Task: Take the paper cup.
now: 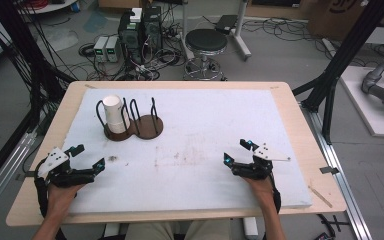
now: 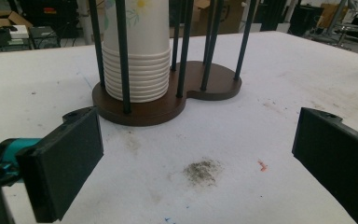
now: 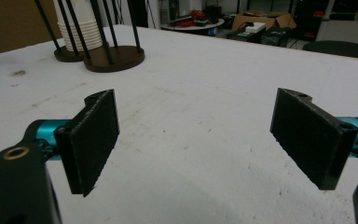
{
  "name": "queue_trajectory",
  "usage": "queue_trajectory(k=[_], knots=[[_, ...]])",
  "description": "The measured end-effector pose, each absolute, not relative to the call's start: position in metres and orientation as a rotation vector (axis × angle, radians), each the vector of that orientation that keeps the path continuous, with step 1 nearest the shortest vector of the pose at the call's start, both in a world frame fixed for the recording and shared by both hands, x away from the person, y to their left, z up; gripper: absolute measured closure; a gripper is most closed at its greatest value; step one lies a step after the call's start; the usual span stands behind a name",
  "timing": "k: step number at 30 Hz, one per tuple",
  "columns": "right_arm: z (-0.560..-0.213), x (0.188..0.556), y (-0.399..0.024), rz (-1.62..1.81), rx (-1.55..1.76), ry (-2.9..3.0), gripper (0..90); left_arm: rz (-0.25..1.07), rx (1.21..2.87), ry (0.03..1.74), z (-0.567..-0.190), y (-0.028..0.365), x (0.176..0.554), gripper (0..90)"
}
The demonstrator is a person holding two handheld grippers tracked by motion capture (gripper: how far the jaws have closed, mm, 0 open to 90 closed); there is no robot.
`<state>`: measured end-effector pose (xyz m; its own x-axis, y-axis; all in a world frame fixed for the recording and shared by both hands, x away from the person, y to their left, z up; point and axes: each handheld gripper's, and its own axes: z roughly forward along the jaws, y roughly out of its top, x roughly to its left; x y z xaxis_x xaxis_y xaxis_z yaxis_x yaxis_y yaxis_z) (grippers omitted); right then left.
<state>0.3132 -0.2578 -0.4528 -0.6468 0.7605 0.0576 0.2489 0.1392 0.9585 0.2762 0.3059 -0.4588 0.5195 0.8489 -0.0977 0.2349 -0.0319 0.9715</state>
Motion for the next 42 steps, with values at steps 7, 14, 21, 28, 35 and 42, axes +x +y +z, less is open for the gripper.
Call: queue_trajectory(k=[7, 14, 21, 28, 35, 42], knots=[[-0.453, 0.313, -0.258, 1.524, 0.966, 1.976, 15.7, 0.634, 1.558, 0.957, -0.459, 0.307, 0.276, 1.8], [-0.453, 0.314, -0.258, 1.523, 0.977, 1.98, 15.7, 0.629, 1.555, 0.954, -0.459, 0.307, 0.276, 1.8], [-0.453, 0.315, -0.258, 1.518, 0.977, 1.978, 15.7, 0.624, 1.557, 0.949, -0.459, 0.308, 0.276, 1.8], [-0.453, 0.314, -0.258, 1.532, 0.98, 1.973, 15.7, 0.612, 1.55, 0.948, -0.458, 0.308, 0.277, 1.8], [-0.453, 0.314, -0.258, 1.534, 0.977, 1.976, 15.7, 0.622, 1.513, 0.915, -0.441, 0.313, 0.281, 1.8], [-0.453, 0.314, -0.259, 1.535, 0.977, 1.978, 15.7, 0.592, 1.512, 0.898, -0.422, 0.322, 0.29, 1.8]])
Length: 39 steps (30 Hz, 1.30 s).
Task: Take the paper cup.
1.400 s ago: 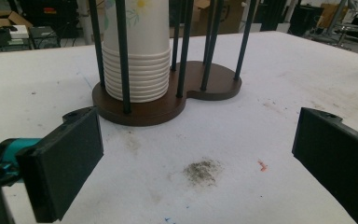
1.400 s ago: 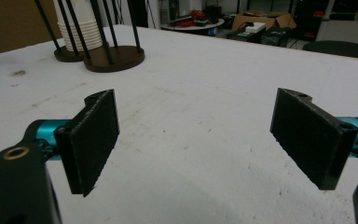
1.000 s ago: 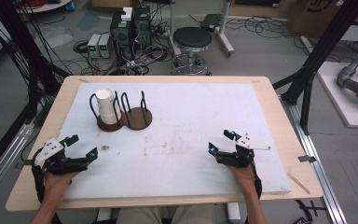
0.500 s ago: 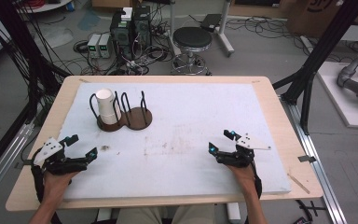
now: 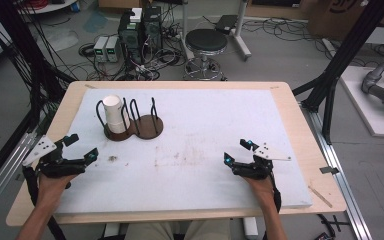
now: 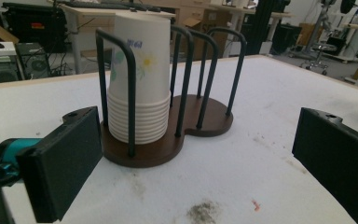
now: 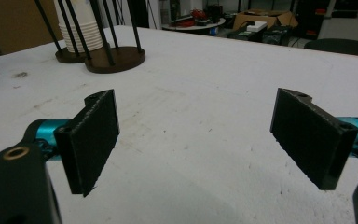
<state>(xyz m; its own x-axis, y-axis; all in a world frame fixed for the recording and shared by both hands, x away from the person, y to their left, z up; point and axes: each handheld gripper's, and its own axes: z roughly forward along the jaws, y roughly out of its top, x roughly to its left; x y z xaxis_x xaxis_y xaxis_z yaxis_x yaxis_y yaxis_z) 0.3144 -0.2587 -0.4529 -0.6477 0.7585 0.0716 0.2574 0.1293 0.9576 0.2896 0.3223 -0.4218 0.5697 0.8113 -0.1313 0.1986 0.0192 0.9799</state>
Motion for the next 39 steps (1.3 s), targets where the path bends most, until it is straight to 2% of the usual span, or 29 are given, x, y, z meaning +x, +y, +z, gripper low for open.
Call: queue_trajectory(k=[10, 22, 39], knots=[[-0.453, 0.314, -0.259, 1.535, 0.97, 1.975, 15.7, 0.586, 1.551, 0.863, -0.402, 0.323, 0.303, 1.8], [-0.453, 0.314, -0.258, 1.526, 0.973, 1.982, 15.7, 0.585, 1.606, 0.814, -0.365, 0.327, 0.339, 1.8], [-0.453, 0.315, -0.257, 1.517, 0.971, 1.988, 15.7, 0.555, 1.662, 0.766, -0.344, 0.334, 0.376, 1.8]])
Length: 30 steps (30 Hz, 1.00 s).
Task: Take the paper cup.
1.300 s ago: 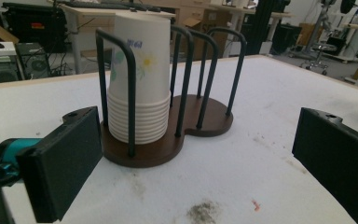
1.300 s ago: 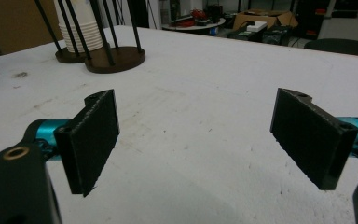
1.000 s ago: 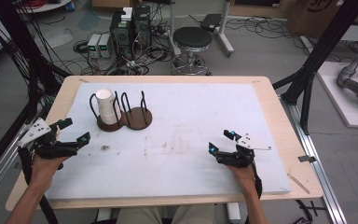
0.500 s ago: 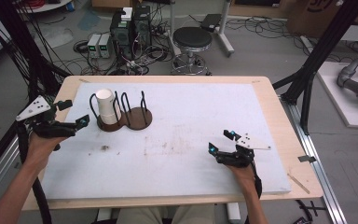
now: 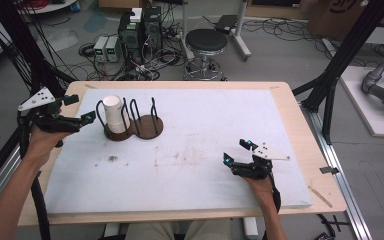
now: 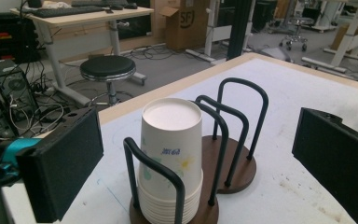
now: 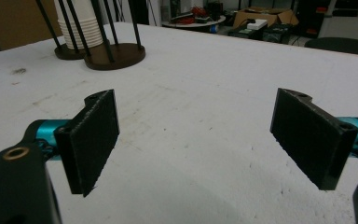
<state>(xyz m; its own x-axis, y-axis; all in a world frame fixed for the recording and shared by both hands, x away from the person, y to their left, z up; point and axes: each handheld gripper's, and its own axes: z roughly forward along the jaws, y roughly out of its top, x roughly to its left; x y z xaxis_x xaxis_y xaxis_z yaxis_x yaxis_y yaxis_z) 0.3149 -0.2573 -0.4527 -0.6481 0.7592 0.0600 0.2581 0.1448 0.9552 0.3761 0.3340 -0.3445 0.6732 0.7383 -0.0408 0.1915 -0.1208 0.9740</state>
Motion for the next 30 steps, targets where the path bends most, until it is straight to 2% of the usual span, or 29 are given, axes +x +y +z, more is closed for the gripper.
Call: queue_trajectory(k=[22, 30], knots=[[-0.453, 0.314, -0.258, 1.527, 0.976, 1.981, 15.7, 0.517, 1.823, 0.642, -0.313, 0.328, 0.416, 1.8], [-0.453, 0.314, -0.259, 1.539, 0.974, 1.97, 15.7, 0.499, 1.872, 0.646, -0.307, 0.33, 0.425, 1.8]])
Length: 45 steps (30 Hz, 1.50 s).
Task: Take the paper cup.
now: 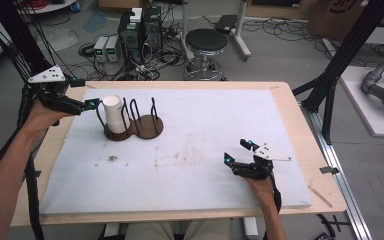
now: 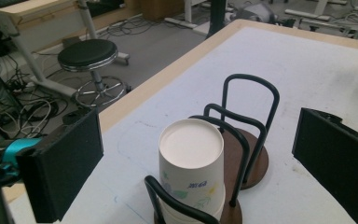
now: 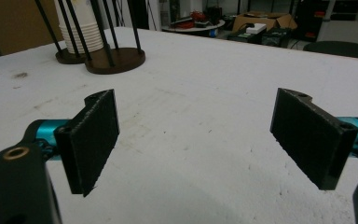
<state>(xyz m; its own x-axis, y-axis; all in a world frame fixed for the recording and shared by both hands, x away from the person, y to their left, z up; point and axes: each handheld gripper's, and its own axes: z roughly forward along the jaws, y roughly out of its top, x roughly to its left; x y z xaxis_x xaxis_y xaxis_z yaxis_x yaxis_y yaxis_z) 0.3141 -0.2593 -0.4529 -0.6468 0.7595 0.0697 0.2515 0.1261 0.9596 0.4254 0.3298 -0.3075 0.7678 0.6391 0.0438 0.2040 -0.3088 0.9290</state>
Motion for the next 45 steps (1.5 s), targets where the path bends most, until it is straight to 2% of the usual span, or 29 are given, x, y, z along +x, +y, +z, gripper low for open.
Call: queue_trajectory(k=[11, 20, 33, 37, 45], knots=[[-0.453, 0.314, -0.26, 1.545, 0.97, 1.965, 15.7, 0.446, 1.932, 0.595, -0.301, 0.322, 0.443, 1.8], [-0.453, 0.314, -0.26, 1.55, 0.978, 1.963, 15.7, 0.372, 2.101, 0.583, -0.297, 0.306, 0.461, 1.8], [-0.453, 0.313, -0.26, 1.556, 0.969, 1.957, 15.7, 0.367, 2.276, 0.529, -0.291, 0.288, 0.475, 1.8], [-0.453, 0.313, -0.26, 1.554, 0.967, 1.956, 15.7, 0.363, 2.383, 0.517, -0.292, 0.281, 0.479, 1.8], [-0.453, 0.313, -0.261, 1.56, 0.966, 1.957, 15.7, 0.343, 2.446, 0.516, -0.295, 0.273, 0.487, 1.8]])
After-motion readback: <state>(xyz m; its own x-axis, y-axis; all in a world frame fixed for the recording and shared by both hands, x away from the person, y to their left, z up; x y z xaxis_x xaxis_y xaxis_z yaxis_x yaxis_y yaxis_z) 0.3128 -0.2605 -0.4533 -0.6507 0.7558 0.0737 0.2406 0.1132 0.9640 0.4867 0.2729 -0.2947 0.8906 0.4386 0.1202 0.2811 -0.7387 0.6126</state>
